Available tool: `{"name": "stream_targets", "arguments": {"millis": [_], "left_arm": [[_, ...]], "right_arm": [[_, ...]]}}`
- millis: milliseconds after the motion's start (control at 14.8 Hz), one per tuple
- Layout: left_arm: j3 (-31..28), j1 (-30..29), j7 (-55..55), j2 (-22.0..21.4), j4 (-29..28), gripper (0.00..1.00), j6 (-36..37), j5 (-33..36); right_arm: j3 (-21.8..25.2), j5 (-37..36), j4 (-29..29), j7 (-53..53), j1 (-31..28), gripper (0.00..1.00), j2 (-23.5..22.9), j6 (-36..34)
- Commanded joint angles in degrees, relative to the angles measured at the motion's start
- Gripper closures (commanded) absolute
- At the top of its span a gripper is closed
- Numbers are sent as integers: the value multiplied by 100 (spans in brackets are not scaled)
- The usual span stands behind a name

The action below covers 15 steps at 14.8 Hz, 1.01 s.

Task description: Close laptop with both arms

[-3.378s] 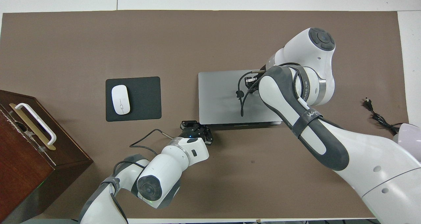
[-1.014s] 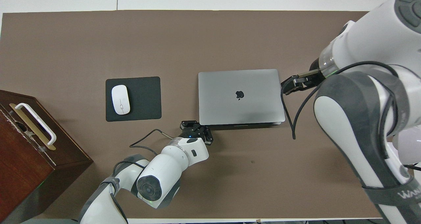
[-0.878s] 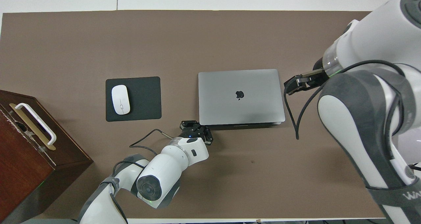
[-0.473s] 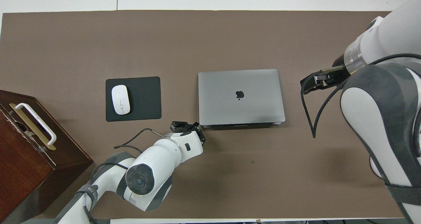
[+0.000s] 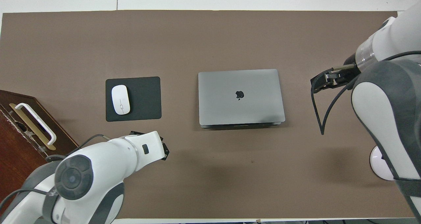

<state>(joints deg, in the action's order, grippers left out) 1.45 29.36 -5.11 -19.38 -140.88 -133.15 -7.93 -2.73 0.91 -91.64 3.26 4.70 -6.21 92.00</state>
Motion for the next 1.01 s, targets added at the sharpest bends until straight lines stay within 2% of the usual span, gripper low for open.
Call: {"name": "stream_targets", "arguments": {"millis": [0,135,203,270,338,405,608,743,946], "left_arm": [[14,-562,-585,-180,507,100,1086,-103],[14,-922,-798,-163,894,100,1580,-51],[14,-1054,-772,-145,1000,91,1721,-33],[14,-1221,-763,-128,1080,54,1810,2],[14,-1449,-746,-119,1142,12,1906,37],[14,-1651,-754,-110,1264,0,2107,55],[22,-2179,-737,-40,1642,0,2407,239],[22,-2513,-728,91,2019,0,2627,248],[14,-2795,-711,556,2862,0,2952,248]], "right_arm": [[-61,-293,-257,96,-75,0,321,-199],[-87,-311,-433,104,-22,0,445,-183],[-105,-329,-460,104,-22,0,445,-130],[-123,-364,-477,104,-4,0,463,-103],[-140,-390,-521,113,-4,0,480,-94],[-140,-390,-591,122,-22,0,524,-68],[-140,-390,-1056,113,-22,0,813,318],[-140,-382,-1014,43,-74,0,771,459],[-131,-382,-970,-150,-153,0,744,494]]}}
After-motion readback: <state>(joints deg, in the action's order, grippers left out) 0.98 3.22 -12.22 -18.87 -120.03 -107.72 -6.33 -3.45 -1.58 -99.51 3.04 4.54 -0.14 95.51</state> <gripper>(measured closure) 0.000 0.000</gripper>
